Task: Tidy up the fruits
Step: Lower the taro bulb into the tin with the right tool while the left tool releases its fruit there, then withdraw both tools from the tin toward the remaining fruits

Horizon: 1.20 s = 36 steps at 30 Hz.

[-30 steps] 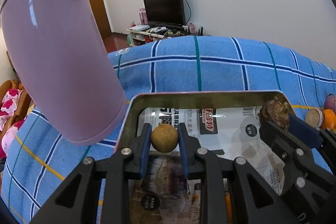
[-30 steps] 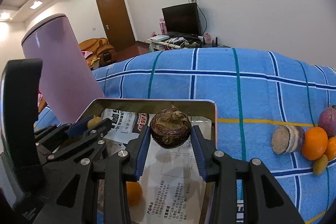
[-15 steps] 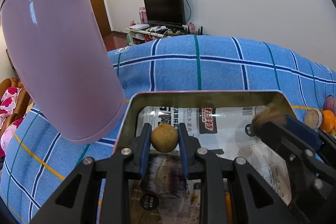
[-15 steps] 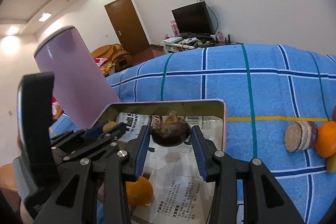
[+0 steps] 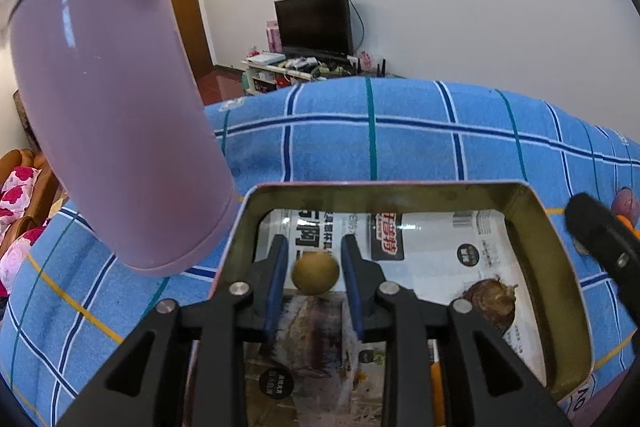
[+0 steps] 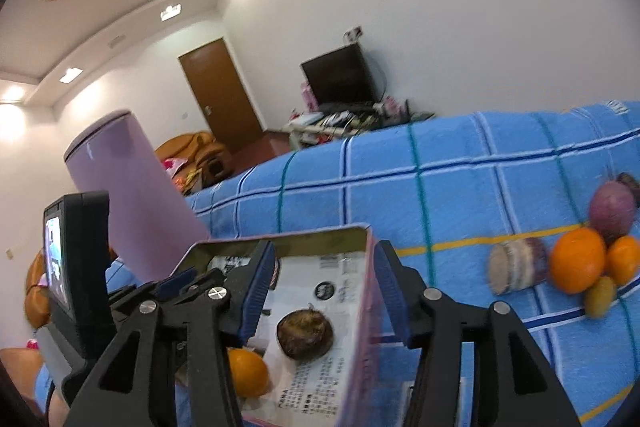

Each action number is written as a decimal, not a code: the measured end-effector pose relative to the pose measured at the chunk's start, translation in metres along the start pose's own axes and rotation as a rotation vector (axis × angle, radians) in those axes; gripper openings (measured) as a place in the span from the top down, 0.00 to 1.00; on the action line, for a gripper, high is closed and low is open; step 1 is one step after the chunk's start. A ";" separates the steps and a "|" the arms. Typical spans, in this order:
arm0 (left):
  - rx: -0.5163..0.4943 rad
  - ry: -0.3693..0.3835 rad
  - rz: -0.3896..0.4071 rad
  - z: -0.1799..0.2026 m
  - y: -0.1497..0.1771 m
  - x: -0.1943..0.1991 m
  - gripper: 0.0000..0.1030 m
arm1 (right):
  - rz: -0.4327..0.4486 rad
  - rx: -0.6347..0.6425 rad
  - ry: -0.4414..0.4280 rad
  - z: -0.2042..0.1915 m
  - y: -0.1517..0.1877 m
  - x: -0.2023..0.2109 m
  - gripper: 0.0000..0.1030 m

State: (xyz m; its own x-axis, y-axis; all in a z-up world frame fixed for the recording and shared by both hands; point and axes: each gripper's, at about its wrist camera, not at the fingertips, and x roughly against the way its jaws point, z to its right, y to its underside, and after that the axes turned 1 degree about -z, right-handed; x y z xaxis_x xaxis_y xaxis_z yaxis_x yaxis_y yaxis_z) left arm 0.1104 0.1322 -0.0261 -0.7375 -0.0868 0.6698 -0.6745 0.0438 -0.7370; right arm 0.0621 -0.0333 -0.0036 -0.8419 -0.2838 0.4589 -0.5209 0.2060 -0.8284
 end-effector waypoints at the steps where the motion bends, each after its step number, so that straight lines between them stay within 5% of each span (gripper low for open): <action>1: 0.002 -0.008 0.011 0.000 0.000 0.003 0.50 | 0.016 0.009 0.015 -0.001 -0.001 0.002 0.48; 3: 0.030 -0.023 0.041 -0.001 0.001 0.010 0.36 | 0.055 0.033 0.051 -0.004 -0.001 0.007 0.48; 7: 0.066 -0.001 0.087 -0.004 -0.001 0.022 0.26 | 0.163 0.087 0.154 -0.009 -0.003 0.021 0.43; 9: 0.087 0.001 0.108 -0.005 -0.001 0.027 0.24 | 0.208 0.108 0.213 -0.009 -0.004 0.027 0.33; 14: 0.094 -0.006 0.169 -0.002 -0.001 0.040 0.23 | 0.302 0.189 0.291 -0.014 -0.005 0.042 0.32; 22: 0.124 0.004 0.220 0.002 0.002 0.048 0.17 | 0.186 0.160 0.290 -0.002 -0.009 0.033 0.32; 36: 0.035 0.015 0.311 0.035 0.013 0.064 0.15 | 0.115 0.090 0.331 0.023 -0.003 0.042 0.32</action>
State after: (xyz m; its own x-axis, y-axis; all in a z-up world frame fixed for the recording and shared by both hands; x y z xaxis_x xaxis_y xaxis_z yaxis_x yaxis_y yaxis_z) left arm 0.0561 0.0925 0.0038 -0.9087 -0.0603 0.4131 -0.4154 0.0316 -0.9091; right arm 0.0314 -0.0676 0.0107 -0.9021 0.0580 0.4276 -0.4177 0.1312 -0.8991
